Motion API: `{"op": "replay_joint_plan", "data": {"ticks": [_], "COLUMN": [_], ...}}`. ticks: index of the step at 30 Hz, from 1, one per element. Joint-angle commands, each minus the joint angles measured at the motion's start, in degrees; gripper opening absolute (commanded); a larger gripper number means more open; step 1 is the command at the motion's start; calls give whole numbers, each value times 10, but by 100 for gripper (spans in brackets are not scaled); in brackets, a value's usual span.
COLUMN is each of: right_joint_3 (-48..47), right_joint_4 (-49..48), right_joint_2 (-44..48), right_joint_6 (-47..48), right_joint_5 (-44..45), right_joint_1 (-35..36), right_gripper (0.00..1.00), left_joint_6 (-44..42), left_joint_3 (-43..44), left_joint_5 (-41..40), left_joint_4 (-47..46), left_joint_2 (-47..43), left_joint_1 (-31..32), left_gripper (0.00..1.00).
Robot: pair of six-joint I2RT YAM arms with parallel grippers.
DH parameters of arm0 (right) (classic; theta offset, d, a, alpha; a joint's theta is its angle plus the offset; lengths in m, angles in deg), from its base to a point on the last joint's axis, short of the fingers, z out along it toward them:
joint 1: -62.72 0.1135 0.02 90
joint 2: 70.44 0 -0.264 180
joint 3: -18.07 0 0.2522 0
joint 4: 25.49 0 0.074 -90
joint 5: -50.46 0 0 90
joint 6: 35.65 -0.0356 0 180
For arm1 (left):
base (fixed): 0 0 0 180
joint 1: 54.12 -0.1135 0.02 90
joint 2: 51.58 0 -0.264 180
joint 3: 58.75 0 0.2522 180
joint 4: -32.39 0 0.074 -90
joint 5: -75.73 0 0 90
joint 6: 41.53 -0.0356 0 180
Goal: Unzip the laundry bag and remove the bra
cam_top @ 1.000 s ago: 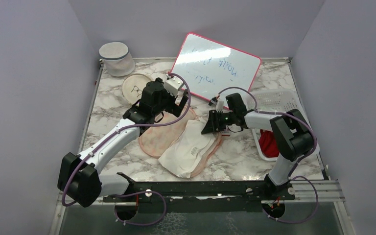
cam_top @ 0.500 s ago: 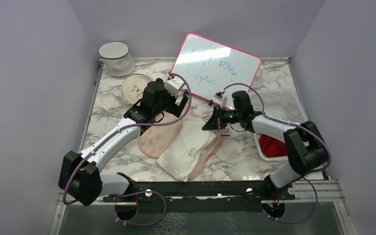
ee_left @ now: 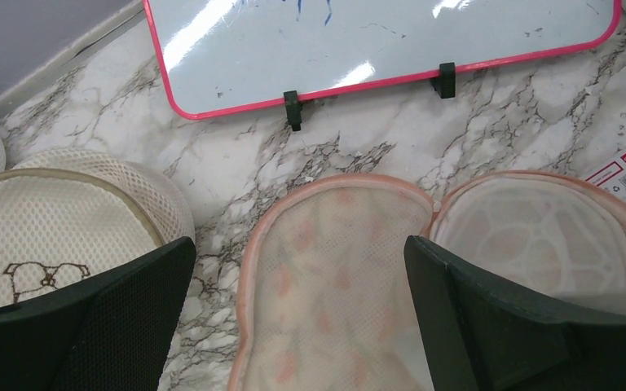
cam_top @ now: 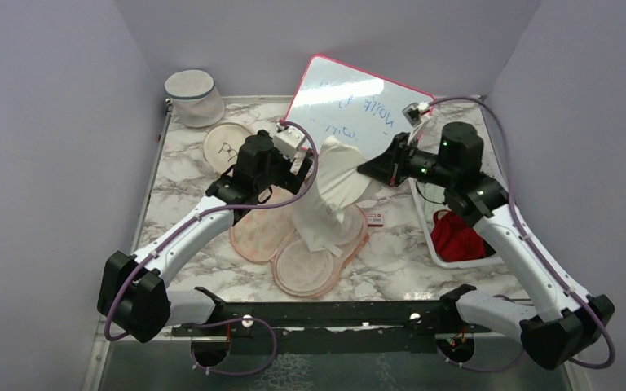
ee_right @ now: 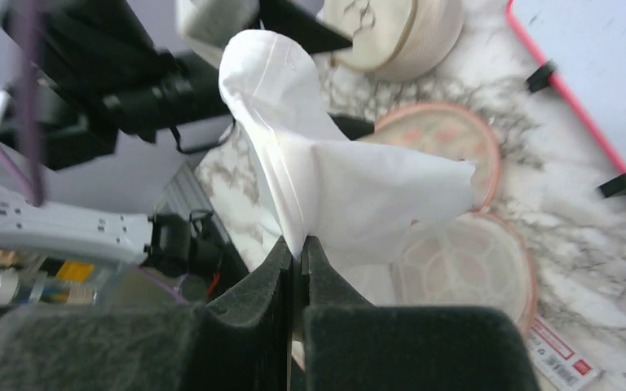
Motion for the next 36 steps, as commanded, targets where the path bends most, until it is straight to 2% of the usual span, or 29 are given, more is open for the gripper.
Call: {"op": "replay_joint_plan", "data": {"ticks": [1,7,13,17,23,27,31,36], "right_joint_3": [-97,-193,-273,-307,-312,-286,-234,-149], "right_joint_4": [126,234,308,322,251,223,244,224], "right_joint_2": [51,87,97,82,65,61,66,66], "right_joint_6": [-21,-79,-97,-83,-14,-12,-80,-142], "right_joint_5": [175,462,764,897,988,1020,1013,995], "right_joint_1": [-2,-2,-2,-2,-2,-2,-2,-3], "right_gripper": [1,1,1,1,1,1,1,1], "left_joint_6": [7,8,9,11,11,11,11,12], "left_joint_3": [17,16,16,17,18,22,22,23], "left_joint_5": [-26,-38,-36,-31,-29,-29,-29,-28], "left_joint_4": [6,6,6,6,8,13,15,15], "left_joint_2": [-13,-23,-26,-24,-19,-13,-11,-8], "left_joint_1": [-3,-3,-4,-4,-4,-4,-4,-4], "left_gripper": [96,96,96,96,96,96,96,96]}}
